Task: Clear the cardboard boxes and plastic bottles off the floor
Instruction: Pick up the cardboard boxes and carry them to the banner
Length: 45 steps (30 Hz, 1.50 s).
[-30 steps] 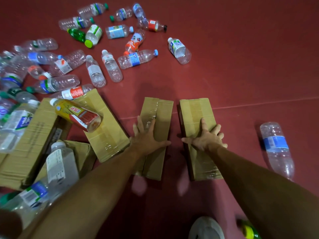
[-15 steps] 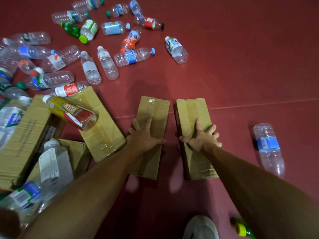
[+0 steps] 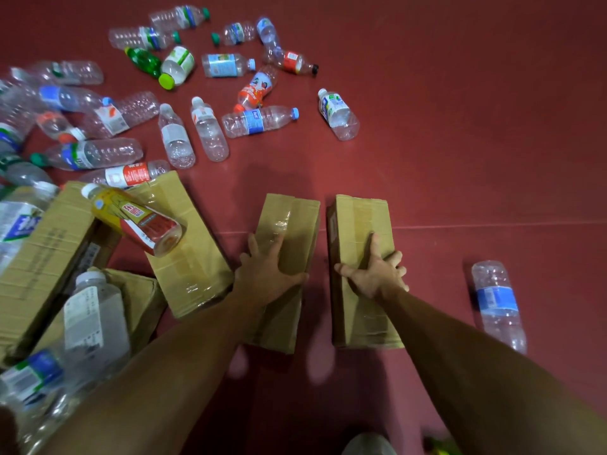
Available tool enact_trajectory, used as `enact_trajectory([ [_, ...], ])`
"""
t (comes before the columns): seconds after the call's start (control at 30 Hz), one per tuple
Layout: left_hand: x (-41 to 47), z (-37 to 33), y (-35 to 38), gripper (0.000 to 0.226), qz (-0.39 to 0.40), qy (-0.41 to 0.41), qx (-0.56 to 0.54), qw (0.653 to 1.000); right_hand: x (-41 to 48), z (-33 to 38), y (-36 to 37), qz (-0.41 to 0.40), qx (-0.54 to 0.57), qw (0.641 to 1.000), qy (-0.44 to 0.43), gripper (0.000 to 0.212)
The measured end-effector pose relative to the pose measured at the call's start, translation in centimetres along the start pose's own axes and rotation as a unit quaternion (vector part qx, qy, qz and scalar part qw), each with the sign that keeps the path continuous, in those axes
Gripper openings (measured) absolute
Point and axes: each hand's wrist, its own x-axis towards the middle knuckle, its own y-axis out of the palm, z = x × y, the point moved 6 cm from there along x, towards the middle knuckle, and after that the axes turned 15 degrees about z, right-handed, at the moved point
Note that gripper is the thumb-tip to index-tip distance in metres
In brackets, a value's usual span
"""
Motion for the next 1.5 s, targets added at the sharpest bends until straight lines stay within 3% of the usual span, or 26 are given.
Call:
enact_trajectory([
  [0.2, -1.2, -2.4, -7.0, 0.110, -0.050, 0.014, -0.092, 0.994, -1.4, 4.3, -6.3, -0.010, 0.006, 1.000, -0.029, 0.114],
  [0.37, -6.9, -4.6, -16.0, 0.112, -0.089, -0.021, -0.130, 0.987, -8.2, 8.5, -13.6, -0.005, 0.002, 0.999, -0.038, 0.114],
  [0.67, -27.1, -10.0, -37.8, 0.115, -0.104, -0.061, -0.159, 0.980, -31.5, 20.4, -28.3, 0.019, -0.010, 0.996, -0.087, 0.112],
  [0.97, -49.0, -10.9, -58.1, 0.111, -0.170, -0.121, -0.227, 0.951, -54.3, 37.0, -39.7, 0.010, -0.004, 0.977, -0.213, 0.109],
  [1.23, -67.3, -4.3, -66.7, 0.109, -0.305, -0.226, -0.252, 0.890, -69.2, 51.5, -40.0, 0.038, -0.081, 0.918, -0.387, 0.108],
  [1.5, -87.2, 10.8, -64.8, 0.112, -0.405, -0.342, -0.328, 0.782, -84.7, 63.4, -24.3, 0.105, -0.196, 0.845, -0.486, 0.113],
])
